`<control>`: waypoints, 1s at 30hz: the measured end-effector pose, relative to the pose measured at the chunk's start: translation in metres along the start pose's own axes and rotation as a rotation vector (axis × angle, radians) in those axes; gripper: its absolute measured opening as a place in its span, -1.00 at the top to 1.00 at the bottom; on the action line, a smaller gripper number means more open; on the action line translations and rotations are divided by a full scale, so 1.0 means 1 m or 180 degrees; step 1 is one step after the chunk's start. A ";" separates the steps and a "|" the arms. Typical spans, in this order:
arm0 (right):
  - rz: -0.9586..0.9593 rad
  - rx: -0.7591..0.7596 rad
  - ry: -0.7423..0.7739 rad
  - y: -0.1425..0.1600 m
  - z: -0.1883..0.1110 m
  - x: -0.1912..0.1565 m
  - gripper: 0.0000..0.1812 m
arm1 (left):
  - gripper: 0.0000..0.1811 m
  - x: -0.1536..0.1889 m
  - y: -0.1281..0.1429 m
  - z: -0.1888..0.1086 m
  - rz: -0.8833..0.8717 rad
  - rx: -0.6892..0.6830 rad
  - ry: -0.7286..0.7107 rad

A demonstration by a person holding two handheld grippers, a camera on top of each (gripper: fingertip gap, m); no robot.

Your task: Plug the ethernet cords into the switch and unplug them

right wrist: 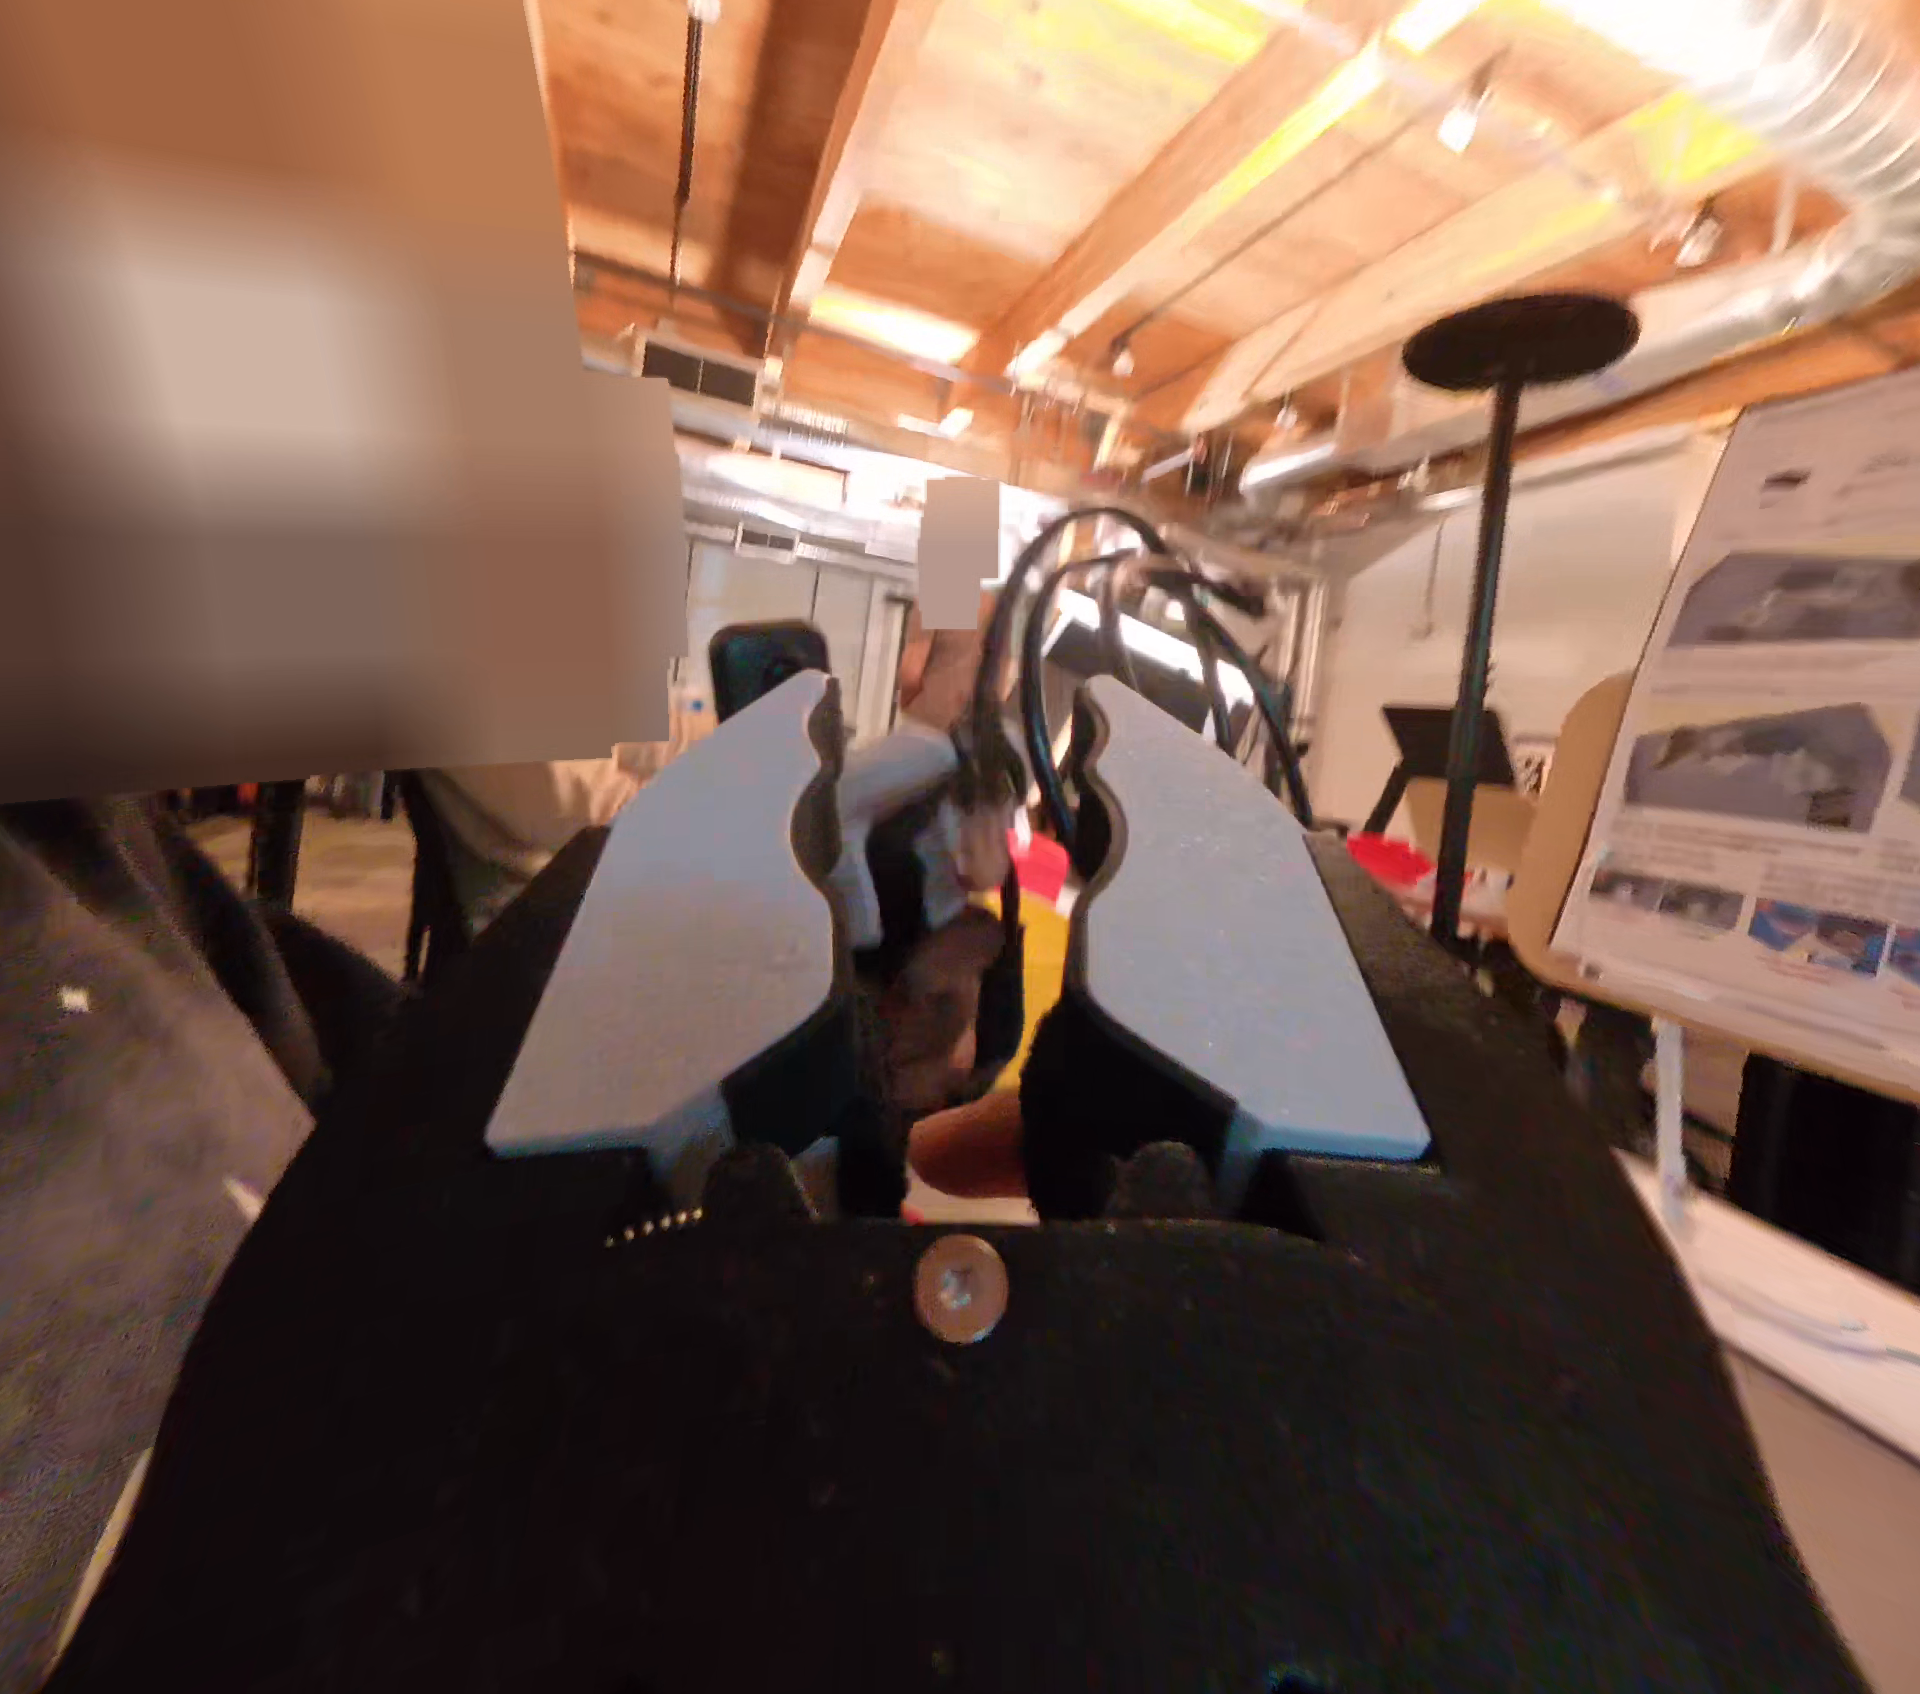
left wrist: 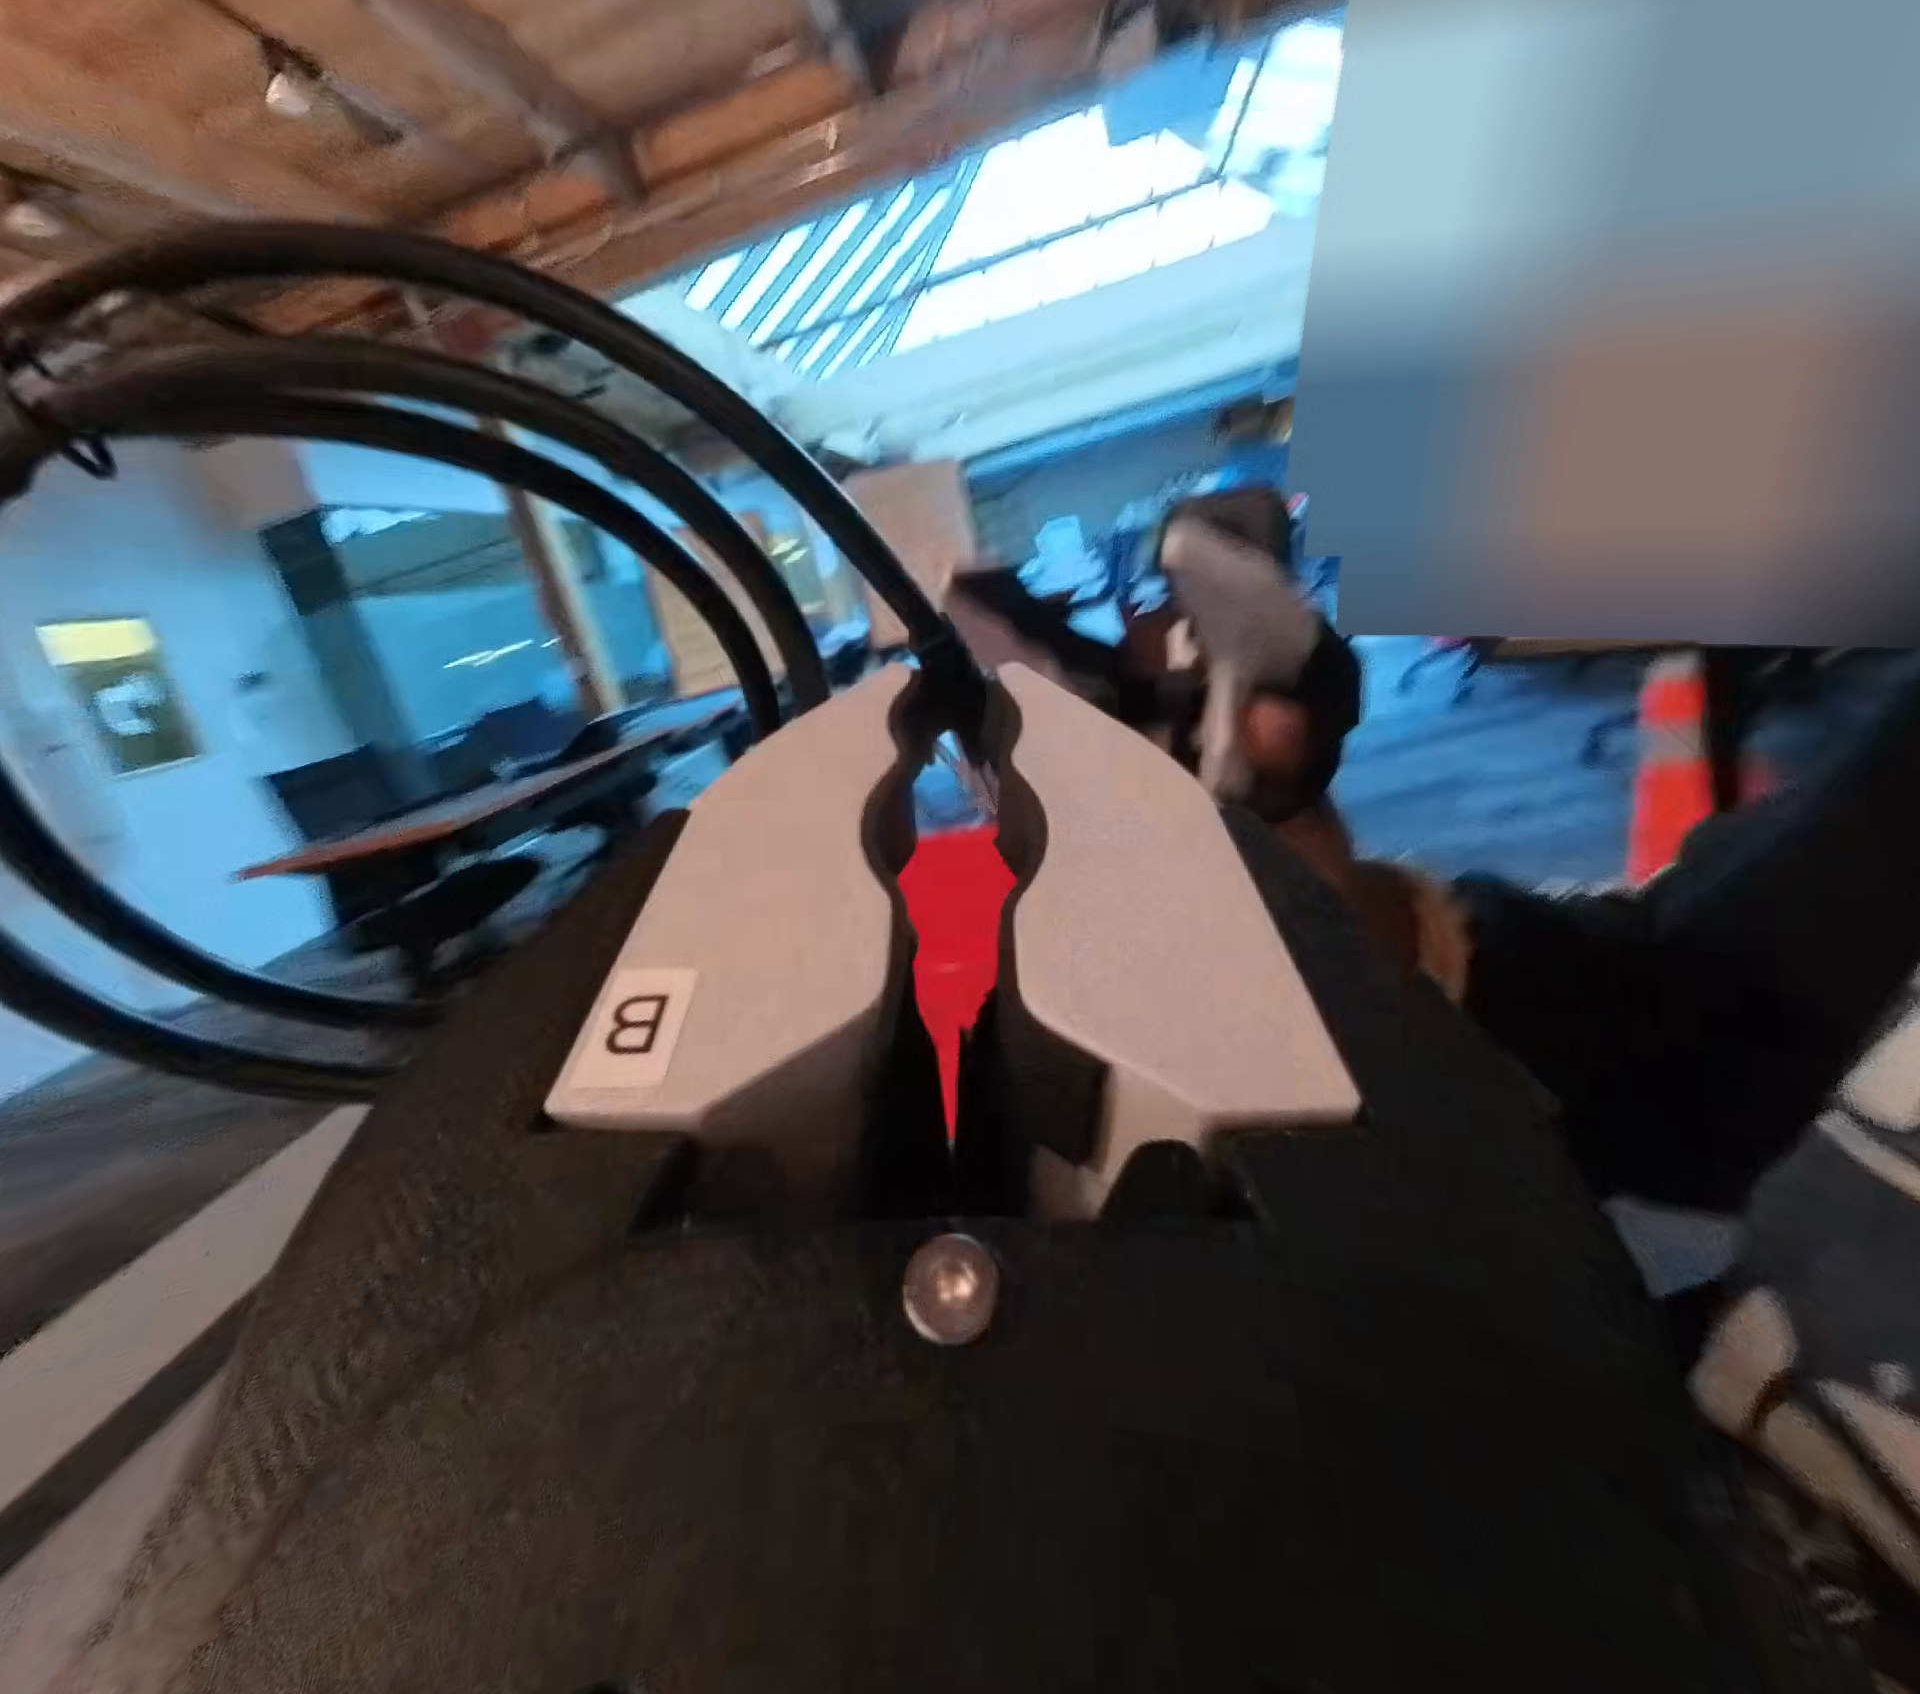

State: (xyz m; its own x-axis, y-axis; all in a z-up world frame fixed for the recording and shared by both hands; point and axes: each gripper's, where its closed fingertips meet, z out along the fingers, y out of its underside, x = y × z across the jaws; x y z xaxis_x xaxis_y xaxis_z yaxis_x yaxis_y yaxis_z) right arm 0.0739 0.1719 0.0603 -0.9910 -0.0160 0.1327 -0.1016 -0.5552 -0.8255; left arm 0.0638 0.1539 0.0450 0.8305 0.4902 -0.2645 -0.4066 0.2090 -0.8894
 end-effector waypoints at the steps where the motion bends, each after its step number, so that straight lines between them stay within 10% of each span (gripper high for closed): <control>1: 0.0035 -0.0137 -0.0053 0.008 0.002 0.000 0.54 | 0.89 0.000 -0.007 -0.004 -0.0171 0.0156 0.0096; 14: -0.0546 -0.0468 -0.0160 0.027 0.007 -0.017 0.84 | 0.89 0.027 -0.011 -0.002 -0.0224 0.0406 0.0581; 23: -0.4007 -0.1212 0.0212 0.033 -0.002 -0.013 0.85 | 0.67 0.030 0.014 -0.001 -0.0714 -0.0283 0.0796; 30: -0.4602 -0.1404 -0.0216 0.042 -0.010 -0.022 0.85 | 0.75 0.044 0.023 -0.008 -0.1136 -0.0580 0.1222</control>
State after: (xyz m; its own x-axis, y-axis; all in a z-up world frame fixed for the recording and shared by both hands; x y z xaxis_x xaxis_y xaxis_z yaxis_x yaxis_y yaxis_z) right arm 0.0908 0.1574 0.0176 -0.0143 0.2650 0.9641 -0.9854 0.1597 -0.0585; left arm 0.0939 0.1735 0.0105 0.9977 0.0649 -0.0215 -0.0304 0.1392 -0.9898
